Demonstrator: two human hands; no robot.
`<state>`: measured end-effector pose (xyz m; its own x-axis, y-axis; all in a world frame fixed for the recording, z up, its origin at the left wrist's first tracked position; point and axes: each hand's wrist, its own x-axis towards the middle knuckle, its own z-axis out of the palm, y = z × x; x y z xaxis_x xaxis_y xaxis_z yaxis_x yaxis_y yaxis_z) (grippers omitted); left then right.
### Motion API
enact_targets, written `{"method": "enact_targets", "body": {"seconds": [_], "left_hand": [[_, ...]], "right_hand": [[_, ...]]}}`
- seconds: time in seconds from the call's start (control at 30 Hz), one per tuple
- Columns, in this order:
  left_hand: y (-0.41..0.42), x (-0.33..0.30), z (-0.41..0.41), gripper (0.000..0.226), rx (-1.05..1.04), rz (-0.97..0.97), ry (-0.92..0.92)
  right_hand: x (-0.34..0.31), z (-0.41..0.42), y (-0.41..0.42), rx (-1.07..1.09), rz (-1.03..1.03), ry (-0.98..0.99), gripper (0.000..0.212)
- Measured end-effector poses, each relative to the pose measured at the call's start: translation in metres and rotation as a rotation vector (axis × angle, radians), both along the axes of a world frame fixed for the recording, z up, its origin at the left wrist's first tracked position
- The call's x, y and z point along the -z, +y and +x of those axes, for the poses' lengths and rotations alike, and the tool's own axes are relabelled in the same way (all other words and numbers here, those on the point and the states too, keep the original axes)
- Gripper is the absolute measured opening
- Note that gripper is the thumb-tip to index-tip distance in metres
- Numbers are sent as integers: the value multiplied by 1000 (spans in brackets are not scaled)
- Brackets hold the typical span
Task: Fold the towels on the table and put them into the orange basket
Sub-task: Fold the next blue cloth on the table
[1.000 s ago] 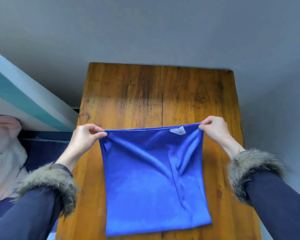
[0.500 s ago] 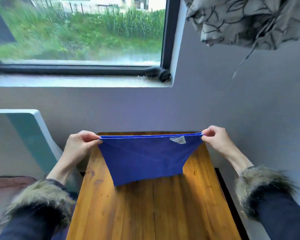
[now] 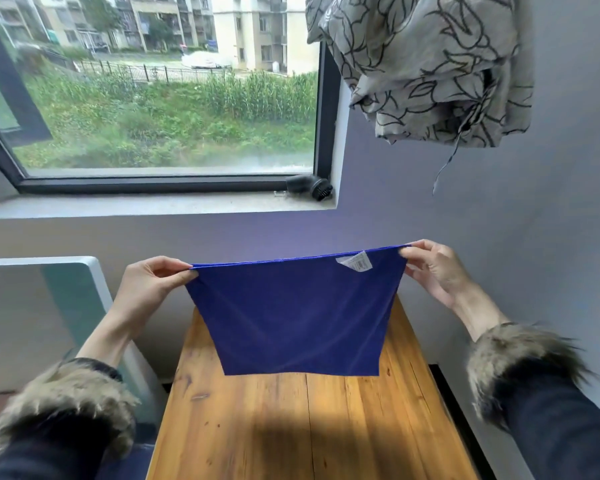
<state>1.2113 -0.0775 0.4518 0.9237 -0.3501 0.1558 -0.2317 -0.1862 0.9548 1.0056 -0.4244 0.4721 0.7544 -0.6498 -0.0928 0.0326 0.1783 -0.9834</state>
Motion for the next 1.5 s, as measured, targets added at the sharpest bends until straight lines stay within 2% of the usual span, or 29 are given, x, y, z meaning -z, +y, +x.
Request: {"method": "enact_targets", "body": {"seconds": [0.07, 0.17, 0.37, 0.63, 1.03, 1.13, 1.23, 1.4, 1.5], "left_hand": [[2, -1, 2, 12, -2, -7, 10], [5, 0, 4, 10, -12, 6, 33], [12, 5, 5, 9, -30, 37, 82], [15, 1, 4, 12, -21, 61, 31], [15, -3, 4, 20, 21, 52, 33], [14, -1, 5, 27, 78, 276, -55], [7, 12, 6, 22, 73, 499, -154], [0, 41, 9, 16, -10, 462, -46], [-11, 50, 16, 12, -54, 428, -20]], "right_hand": [[-4, 1, 0, -23, 72, -36, 17], [-7, 3, -1, -60, 52, -26, 14], [0, 5, -3, -106, -116, 88, 15], [8, 10, -3, -51, -438, 265, 14], [5, 13, -7, -33, -290, 111, 20], [7, 15, -8, -107, -336, 179, 23], [12, 16, -8, -142, -413, 307, 21], [30, 23, -10, -169, -375, 407, 11], [48, 38, -14, -83, -379, 387, 17]]}}
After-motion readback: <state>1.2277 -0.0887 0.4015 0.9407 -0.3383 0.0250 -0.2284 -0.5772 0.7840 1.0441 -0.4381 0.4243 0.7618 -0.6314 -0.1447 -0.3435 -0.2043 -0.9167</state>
